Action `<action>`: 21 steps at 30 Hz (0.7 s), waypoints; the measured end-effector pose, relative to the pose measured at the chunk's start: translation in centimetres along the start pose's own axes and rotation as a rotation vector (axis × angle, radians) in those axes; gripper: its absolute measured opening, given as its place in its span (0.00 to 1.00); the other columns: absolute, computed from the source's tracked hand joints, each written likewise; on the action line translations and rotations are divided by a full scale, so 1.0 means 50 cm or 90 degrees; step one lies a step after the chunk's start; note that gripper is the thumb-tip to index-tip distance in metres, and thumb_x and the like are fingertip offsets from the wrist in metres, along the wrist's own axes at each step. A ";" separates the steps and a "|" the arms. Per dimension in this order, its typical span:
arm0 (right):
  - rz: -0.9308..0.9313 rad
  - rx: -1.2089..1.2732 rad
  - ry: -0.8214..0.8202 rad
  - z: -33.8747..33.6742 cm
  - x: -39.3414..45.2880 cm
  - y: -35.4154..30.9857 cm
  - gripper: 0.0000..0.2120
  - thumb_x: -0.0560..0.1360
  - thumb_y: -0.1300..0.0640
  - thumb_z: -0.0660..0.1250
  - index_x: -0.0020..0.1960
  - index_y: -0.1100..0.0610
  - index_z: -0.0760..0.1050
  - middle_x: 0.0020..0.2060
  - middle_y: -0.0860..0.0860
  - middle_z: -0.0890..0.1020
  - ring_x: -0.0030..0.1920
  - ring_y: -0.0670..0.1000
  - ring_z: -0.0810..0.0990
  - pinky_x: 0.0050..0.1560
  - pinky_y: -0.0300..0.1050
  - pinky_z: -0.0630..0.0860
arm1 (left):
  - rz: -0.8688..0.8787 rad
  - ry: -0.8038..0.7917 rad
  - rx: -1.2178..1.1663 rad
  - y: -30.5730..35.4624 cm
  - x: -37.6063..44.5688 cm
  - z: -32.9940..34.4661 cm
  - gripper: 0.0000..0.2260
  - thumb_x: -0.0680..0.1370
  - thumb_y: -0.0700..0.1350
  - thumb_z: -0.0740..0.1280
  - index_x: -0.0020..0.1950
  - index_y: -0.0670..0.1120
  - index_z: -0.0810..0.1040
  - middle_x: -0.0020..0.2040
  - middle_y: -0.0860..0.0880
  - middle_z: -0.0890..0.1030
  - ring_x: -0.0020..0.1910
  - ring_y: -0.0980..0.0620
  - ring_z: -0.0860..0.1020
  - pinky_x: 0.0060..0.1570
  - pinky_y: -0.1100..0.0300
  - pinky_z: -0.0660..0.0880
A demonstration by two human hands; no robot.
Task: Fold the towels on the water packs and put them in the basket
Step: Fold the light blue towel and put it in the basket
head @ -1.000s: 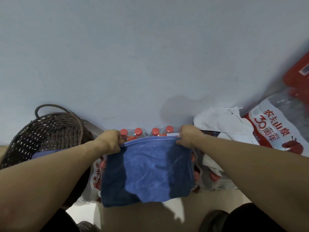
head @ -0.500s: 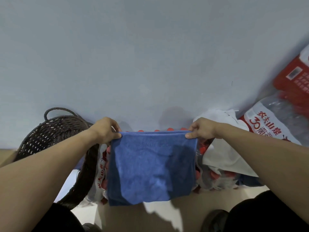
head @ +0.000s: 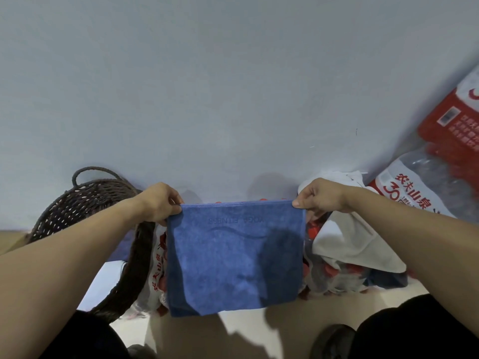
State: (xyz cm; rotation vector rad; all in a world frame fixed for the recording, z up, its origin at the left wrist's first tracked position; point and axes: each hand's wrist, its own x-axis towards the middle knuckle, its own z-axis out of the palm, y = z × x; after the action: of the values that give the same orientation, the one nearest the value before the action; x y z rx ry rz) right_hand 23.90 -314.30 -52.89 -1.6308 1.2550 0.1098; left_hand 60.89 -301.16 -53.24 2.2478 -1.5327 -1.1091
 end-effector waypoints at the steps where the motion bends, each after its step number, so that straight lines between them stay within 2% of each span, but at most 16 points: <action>1: -0.001 -0.003 0.002 -0.002 0.001 0.001 0.11 0.76 0.55 0.71 0.46 0.63 0.82 0.39 0.58 0.86 0.42 0.56 0.86 0.52 0.53 0.82 | 0.001 -0.001 -0.001 0.000 -0.001 -0.002 0.03 0.78 0.37 0.68 0.47 0.40 0.82 0.43 0.40 0.84 0.42 0.40 0.84 0.40 0.47 0.83; 4: 0.010 -0.054 0.044 -0.002 0.006 0.007 0.08 0.74 0.57 0.73 0.47 0.62 0.82 0.37 0.56 0.86 0.38 0.52 0.85 0.46 0.48 0.84 | -0.001 0.005 -0.028 0.005 -0.004 -0.002 0.03 0.77 0.37 0.70 0.47 0.39 0.83 0.41 0.42 0.84 0.39 0.45 0.82 0.39 0.53 0.83; 6: 0.038 -0.109 0.079 0.002 0.012 0.012 0.07 0.73 0.60 0.74 0.48 0.62 0.81 0.37 0.57 0.85 0.37 0.52 0.84 0.44 0.50 0.84 | -0.014 0.006 -0.099 0.012 -0.008 0.003 0.03 0.75 0.37 0.72 0.47 0.38 0.82 0.40 0.41 0.83 0.37 0.46 0.81 0.39 0.56 0.83; 8: 0.077 -0.213 0.101 0.010 0.016 0.002 0.08 0.73 0.60 0.74 0.50 0.62 0.81 0.41 0.59 0.86 0.41 0.55 0.85 0.48 0.52 0.83 | -0.021 0.003 -0.177 0.024 -0.013 0.009 0.06 0.74 0.38 0.74 0.48 0.36 0.82 0.38 0.41 0.82 0.36 0.45 0.79 0.42 0.53 0.81; 10: 0.089 -0.439 0.105 0.023 0.015 -0.034 0.10 0.72 0.57 0.73 0.51 0.60 0.82 0.47 0.57 0.85 0.48 0.56 0.83 0.53 0.50 0.81 | -0.019 0.001 -0.242 0.040 -0.019 0.011 0.09 0.73 0.39 0.75 0.49 0.36 0.81 0.39 0.40 0.81 0.38 0.45 0.78 0.48 0.48 0.79; 11: 0.065 -0.524 0.116 0.035 0.014 -0.060 0.12 0.71 0.55 0.73 0.53 0.59 0.81 0.50 0.56 0.85 0.50 0.56 0.82 0.54 0.48 0.80 | -0.014 0.001 -0.269 0.048 -0.023 0.011 0.09 0.73 0.39 0.75 0.48 0.36 0.81 0.38 0.40 0.81 0.37 0.46 0.79 0.47 0.49 0.79; 12: 0.016 -0.533 0.123 0.049 0.017 -0.085 0.15 0.70 0.54 0.73 0.55 0.59 0.80 0.53 0.54 0.83 0.52 0.56 0.81 0.56 0.47 0.79 | -0.006 0.000 -0.291 0.057 -0.027 0.010 0.09 0.72 0.39 0.76 0.48 0.37 0.81 0.37 0.42 0.81 0.35 0.47 0.79 0.42 0.53 0.79; 14: -0.124 -0.357 0.093 0.084 0.026 -0.136 0.23 0.70 0.50 0.75 0.62 0.57 0.76 0.59 0.51 0.80 0.58 0.52 0.79 0.62 0.45 0.75 | 0.018 -0.007 -0.330 0.074 -0.035 0.012 0.08 0.71 0.39 0.76 0.46 0.38 0.82 0.32 0.46 0.82 0.28 0.52 0.79 0.30 0.62 0.76; 16: -0.228 -0.142 -0.002 0.128 0.022 -0.192 0.28 0.70 0.49 0.76 0.67 0.54 0.72 0.62 0.51 0.78 0.63 0.48 0.76 0.66 0.42 0.71 | 0.052 -0.009 -0.371 0.091 -0.042 0.019 0.07 0.70 0.38 0.77 0.45 0.39 0.82 0.29 0.48 0.81 0.27 0.55 0.80 0.27 0.65 0.75; 18: -0.253 -0.074 -0.066 0.162 0.030 -0.232 0.27 0.70 0.46 0.76 0.65 0.52 0.73 0.60 0.50 0.79 0.62 0.47 0.77 0.66 0.43 0.71 | 0.086 -0.004 -0.402 0.103 -0.046 0.024 0.06 0.71 0.39 0.76 0.45 0.39 0.82 0.30 0.49 0.82 0.30 0.54 0.81 0.30 0.63 0.78; 21: -0.284 -0.091 -0.052 0.178 0.047 -0.260 0.17 0.71 0.42 0.74 0.54 0.51 0.81 0.48 0.49 0.84 0.48 0.46 0.81 0.57 0.43 0.76 | 0.096 0.019 -0.463 0.116 -0.046 0.030 0.04 0.74 0.40 0.73 0.45 0.41 0.80 0.36 0.46 0.84 0.37 0.49 0.83 0.41 0.55 0.82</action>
State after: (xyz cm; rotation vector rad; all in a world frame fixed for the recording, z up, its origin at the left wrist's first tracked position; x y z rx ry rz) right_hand 39.03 -310.19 -49.97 -1.9724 0.8123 -0.0110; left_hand 55.34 -301.38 -50.07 1.6194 -1.0239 -1.3052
